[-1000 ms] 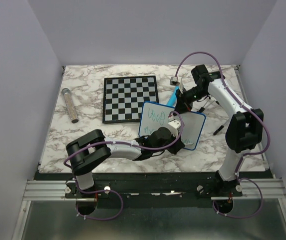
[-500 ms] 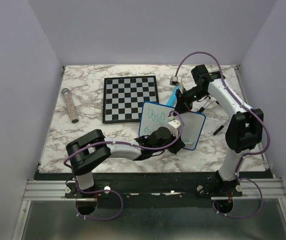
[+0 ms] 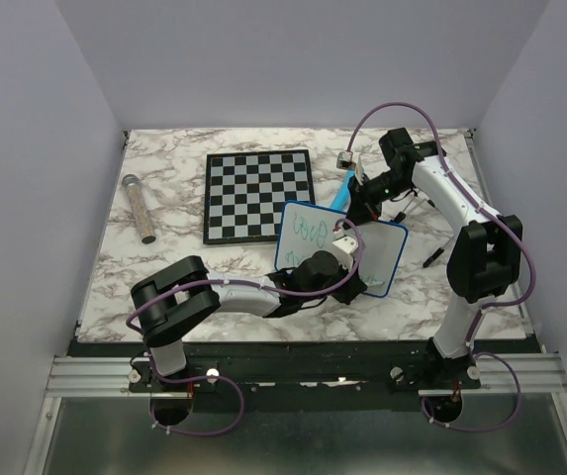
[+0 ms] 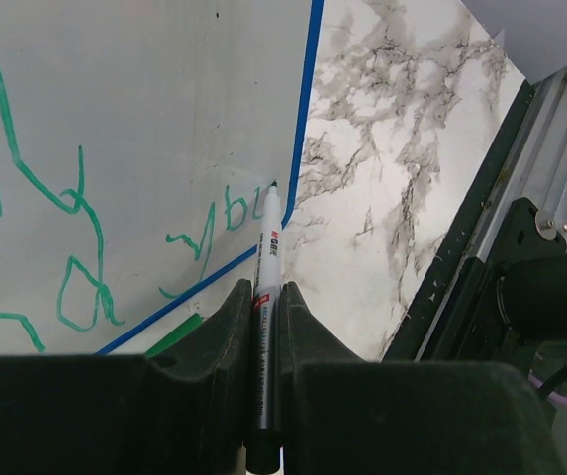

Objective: Write a sentence on the whiteboard

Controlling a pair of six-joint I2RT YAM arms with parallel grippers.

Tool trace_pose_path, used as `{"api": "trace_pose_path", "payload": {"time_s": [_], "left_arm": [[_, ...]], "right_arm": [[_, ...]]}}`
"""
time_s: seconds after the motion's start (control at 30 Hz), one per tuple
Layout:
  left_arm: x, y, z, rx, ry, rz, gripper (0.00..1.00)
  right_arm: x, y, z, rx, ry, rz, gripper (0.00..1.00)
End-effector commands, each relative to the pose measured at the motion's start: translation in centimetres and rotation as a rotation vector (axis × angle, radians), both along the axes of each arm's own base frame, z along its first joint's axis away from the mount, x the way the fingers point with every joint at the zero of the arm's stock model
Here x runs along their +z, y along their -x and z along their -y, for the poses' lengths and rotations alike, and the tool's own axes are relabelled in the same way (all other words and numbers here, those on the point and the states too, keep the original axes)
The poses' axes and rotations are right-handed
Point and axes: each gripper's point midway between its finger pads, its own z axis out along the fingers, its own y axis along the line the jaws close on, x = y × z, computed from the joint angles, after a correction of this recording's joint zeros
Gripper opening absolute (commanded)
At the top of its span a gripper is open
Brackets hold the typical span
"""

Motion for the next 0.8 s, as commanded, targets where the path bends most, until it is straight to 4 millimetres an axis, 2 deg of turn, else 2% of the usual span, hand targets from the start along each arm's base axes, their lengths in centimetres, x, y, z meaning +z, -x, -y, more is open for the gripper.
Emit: {"api": "trace_pose_path", "payload": {"time_s": [0.0, 0.2, 0.5, 0.67, 0.77], "left_arm": [[-0.7, 0.1, -0.3, -0.011, -0.025, -0.031, 0.00], [-1.9, 0.8, -0.4, -0.035, -0.055, -0.062, 0.00], [-2.8, 1.3, 0.6, -0.081, -0.067, -0.096, 0.00], [-2.2, 1.3, 1.1, -0.094, -0.040, -0.084, 0.00], [-0.4, 1.4, 1.1, -0.100, 0.019, -0.055, 0.00]], "right_arm": [[0.1, 0.0, -0.5, 0.028, -0.016, 0.024, 0.01], [0.2, 0.0, -0.5, 0.028, -0.016, 0.025, 0.01], [0.2, 0.0, -0.5, 0.028, -0.016, 0.025, 0.00], [0.1, 0.1, -0.5, 0.028, -0.015, 0.022, 0.00], [0.1, 0.1, -0.5, 0.030, -0.017, 0.023, 0.00]]}}
